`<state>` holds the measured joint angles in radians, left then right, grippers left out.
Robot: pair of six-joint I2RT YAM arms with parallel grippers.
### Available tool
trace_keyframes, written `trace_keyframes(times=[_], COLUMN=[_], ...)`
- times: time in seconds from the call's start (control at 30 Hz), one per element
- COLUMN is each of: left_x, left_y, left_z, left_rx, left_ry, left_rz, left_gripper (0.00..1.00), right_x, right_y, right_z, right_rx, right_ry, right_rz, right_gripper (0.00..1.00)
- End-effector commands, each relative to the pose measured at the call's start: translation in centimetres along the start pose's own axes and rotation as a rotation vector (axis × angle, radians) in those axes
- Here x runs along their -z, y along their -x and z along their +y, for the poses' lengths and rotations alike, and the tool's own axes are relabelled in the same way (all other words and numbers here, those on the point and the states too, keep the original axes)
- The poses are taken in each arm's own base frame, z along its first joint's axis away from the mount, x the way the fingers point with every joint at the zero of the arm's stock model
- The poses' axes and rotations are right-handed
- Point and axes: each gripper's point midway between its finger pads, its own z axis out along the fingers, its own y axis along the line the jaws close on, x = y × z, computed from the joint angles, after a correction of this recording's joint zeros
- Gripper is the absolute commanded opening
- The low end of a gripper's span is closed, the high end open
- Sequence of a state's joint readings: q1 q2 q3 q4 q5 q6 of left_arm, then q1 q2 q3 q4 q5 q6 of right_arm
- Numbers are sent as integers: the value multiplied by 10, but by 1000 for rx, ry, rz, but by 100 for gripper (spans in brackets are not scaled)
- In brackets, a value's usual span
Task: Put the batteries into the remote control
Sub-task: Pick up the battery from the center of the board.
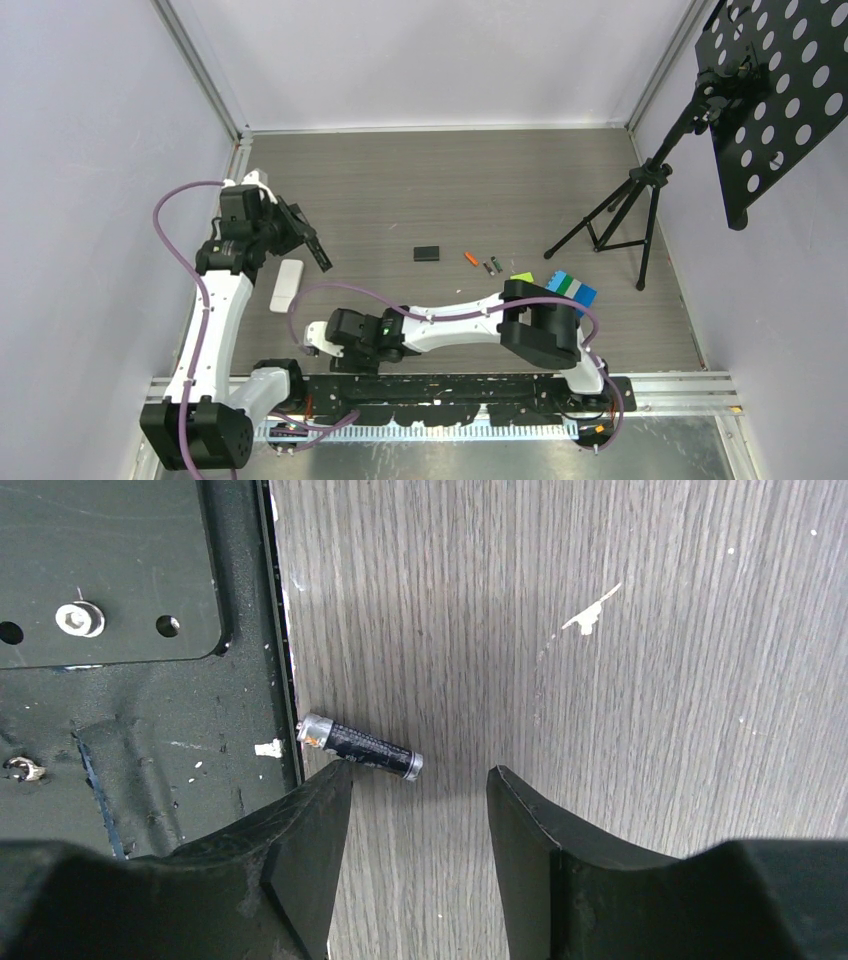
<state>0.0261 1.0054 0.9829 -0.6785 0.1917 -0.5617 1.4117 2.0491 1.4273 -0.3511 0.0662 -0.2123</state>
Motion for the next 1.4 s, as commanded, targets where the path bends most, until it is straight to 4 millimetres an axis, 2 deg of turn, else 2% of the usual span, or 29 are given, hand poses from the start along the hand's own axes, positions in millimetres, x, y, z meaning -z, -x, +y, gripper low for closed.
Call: trace_keyframes(times=[0.0,0.13,0.43,0.5,0.67,0.8,1.0,1.03,1.17,1.27,1.33,1.37], left_x=[13,15,17,16,15,15,10,9,0,-4,-4,-4], left_y=[20,24,30,30,28,27,21,17,2,-10,-13,-16], left_z=[-7,-2,8,8,8,6,-1,-4,-24,-53,-72,-81], left_rx=[-39,-43,-55,-56,-57,-53,-33,-32,4,45,47,42], left_ry=[-9,24,70,71,65,54,6,-17,-163,-356,-470,-518], left_rz=[-63,-73,-87,-84,-76,-74,-48,-37,12,55,59,63], left_gripper=[0,0,0,0,0,0,0,0,0,0,0,0], right_x=[-7,-10,-18,-20,-18,-8,25,38,81,119,160,171], right_y=[14,17,25,25,22,21,14,17,10,8,19,21], right_z=[1,0,-1,3,-16,-37,-72,-79,-103,-120,-134,-139], right_rx=[17,8,-12,-17,-54,-145,-344,-389,-522,-616,-676,-702], right_ry=[39,37,35,53,-56,-144,-265,-290,-370,-411,-433,-437], right_rz=[-40,-43,-58,-55,-47,-70,-160,-201,-299,-399,-519,-561], right_gripper=[61,64,62,55,23,11,6,6,6,8,8,9])
